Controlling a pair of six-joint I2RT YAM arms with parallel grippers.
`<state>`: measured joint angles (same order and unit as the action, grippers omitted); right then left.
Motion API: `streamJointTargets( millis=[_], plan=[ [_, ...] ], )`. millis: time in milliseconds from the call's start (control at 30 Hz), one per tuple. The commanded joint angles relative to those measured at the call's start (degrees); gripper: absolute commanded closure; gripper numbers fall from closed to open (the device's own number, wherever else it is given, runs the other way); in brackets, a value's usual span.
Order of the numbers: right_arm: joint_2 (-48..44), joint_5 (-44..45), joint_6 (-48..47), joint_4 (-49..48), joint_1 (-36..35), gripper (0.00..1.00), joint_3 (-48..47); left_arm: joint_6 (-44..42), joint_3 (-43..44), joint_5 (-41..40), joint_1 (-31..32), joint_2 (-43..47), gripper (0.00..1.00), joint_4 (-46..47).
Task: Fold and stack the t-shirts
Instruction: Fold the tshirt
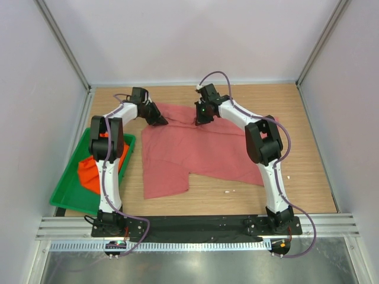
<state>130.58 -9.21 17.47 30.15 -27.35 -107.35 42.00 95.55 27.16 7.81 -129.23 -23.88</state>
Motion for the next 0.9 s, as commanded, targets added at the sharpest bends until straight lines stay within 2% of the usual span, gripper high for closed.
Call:
streamJointTargets(
  millis=[0, 200, 500, 700, 867],
  plan=[
    [0.5, 0.8, -1.3, -0.6, 0.4, 0.94, -0.1, -0.2, 1.5, -0.3, 0.0, -0.1, 0.86, 0.0],
    [-2.1, 0.6, -1.7, -1.8, 0.6, 0.94, 5.6, -0.8, 1.2, -1.0, -0.6, -0.2, 0.87, -1.1],
    [-2.7, -1.6, 3.7, -3.6, 0.6, 0.93, 1.4, -0.1, 1.8, 0.0, -0.6, -0.2, 0.89, -1.0],
    [0.7, -2.2, 6.3, -4.1, 0.6, 0.93, -2.2, -0.1, 2.4, 0.2, -0.6, -0.8, 0.89, -1.3],
    [-0.1, 1.7, 11.5, -7.5, 1.2, 0.91, -0.3, -0.5, 2.3, -0.4, -0.6, -1.0, 0.89, -2.2]
  ],
)
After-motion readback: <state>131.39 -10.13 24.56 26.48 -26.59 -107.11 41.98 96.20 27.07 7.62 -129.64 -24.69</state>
